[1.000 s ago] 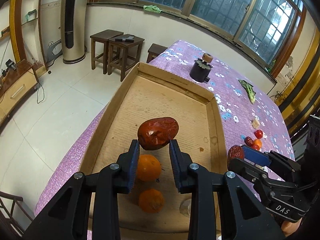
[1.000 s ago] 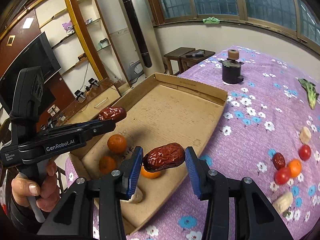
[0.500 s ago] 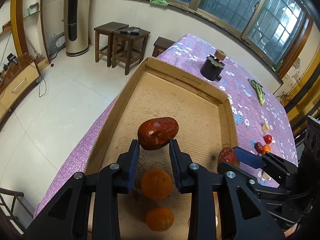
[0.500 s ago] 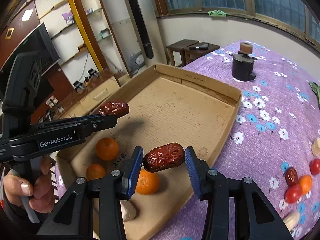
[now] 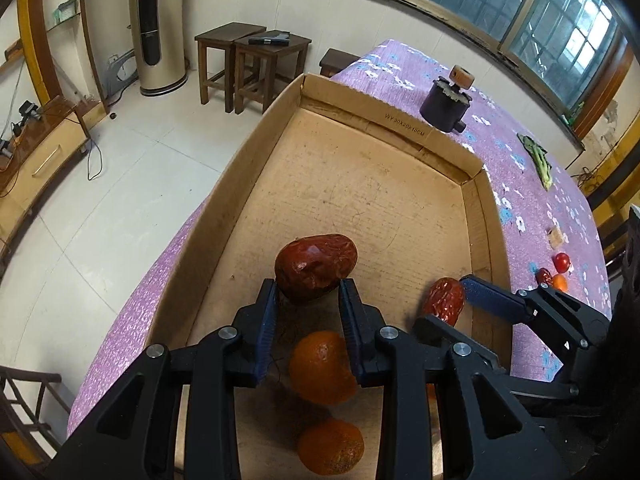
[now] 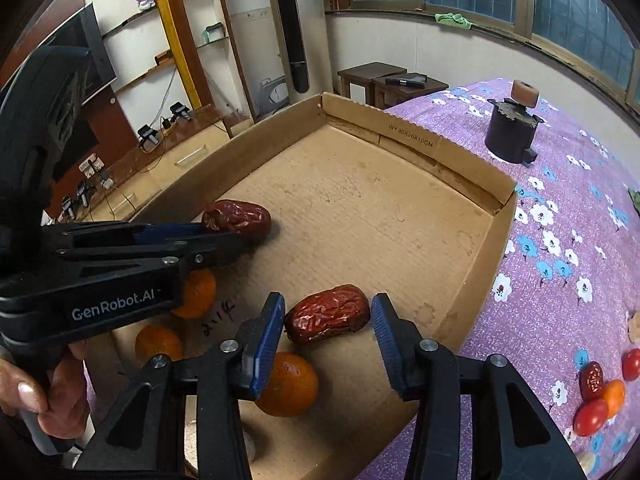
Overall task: Organize fruits
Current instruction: 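Open the left tool to drop its date while the right tool drops its date, then move both open tools back to the remaining fruit on the tablecloth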
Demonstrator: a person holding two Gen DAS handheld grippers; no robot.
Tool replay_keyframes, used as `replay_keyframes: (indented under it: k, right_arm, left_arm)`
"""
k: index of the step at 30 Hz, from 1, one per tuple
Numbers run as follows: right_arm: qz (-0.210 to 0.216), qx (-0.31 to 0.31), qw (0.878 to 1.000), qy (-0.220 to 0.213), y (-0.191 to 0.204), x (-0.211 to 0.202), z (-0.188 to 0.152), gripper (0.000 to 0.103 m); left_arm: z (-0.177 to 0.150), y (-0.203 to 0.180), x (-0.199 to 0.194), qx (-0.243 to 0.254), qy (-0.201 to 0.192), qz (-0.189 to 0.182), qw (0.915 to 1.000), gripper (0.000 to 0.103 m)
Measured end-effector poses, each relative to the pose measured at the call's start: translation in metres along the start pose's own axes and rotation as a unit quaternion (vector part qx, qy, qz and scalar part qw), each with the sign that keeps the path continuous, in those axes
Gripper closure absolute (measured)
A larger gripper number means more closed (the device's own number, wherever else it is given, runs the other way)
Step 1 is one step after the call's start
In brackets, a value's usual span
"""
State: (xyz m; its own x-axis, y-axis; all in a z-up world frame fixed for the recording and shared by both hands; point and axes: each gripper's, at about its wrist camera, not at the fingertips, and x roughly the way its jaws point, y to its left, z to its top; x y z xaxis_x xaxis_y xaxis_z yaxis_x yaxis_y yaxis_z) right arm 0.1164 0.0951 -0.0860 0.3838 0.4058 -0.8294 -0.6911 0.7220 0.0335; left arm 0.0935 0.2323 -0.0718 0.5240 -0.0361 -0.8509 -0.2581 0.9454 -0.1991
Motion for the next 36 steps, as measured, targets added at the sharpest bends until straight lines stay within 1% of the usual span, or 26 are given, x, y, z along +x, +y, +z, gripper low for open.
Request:
replay_keyframes:
  k: [2,4,6,14,19,24,36]
  right_arm:
    - [-0.001,-0.001,1.0,0.001,0.001,-0.001,-0.001,0.052]
    - [-0.001,0.002,1.0,-0.002,0.0,-0.005,-0.003,0.048]
    - [-0.002,0.005,1.0,-0.007,0.0,-0.01,-0.005,0.046]
    - [0.002,0.025,0.999,-0.036,-0.008,-0.045,-0.017,0.046]
    - [0.011,0.058,0.996,-0.06,-0.025,-0.078,-0.039,0.046]
    - [0.005,0.084,0.994,-0.073,-0.042,-0.105,-0.061,0.046]
    - [-0.019,0.13,0.988,-0.082,-0.076,-0.14,-0.104,0.046]
  left_arm:
    - [-0.001,0.001,-0.001,-0.005,0.001,-0.001,1.0,0.073]
    - [-0.004,0.002,-0.006,-0.009,-0.004,0.0,1.0,0.069]
    - [-0.006,0.003,-0.01,-0.012,-0.01,0.004,0.9999,0.067]
    - [-0.015,-0.012,-0.037,-0.002,-0.034,-0.005,0.9994,0.067]
    - [-0.024,-0.032,-0.052,0.014,-0.045,-0.019,0.9987,0.067]
    - [-0.031,-0.054,-0.061,0.035,-0.047,-0.031,0.9978,0.067]
    - [-0.049,-0.095,-0.072,0.071,-0.045,-0.05,0.9951,0.067]
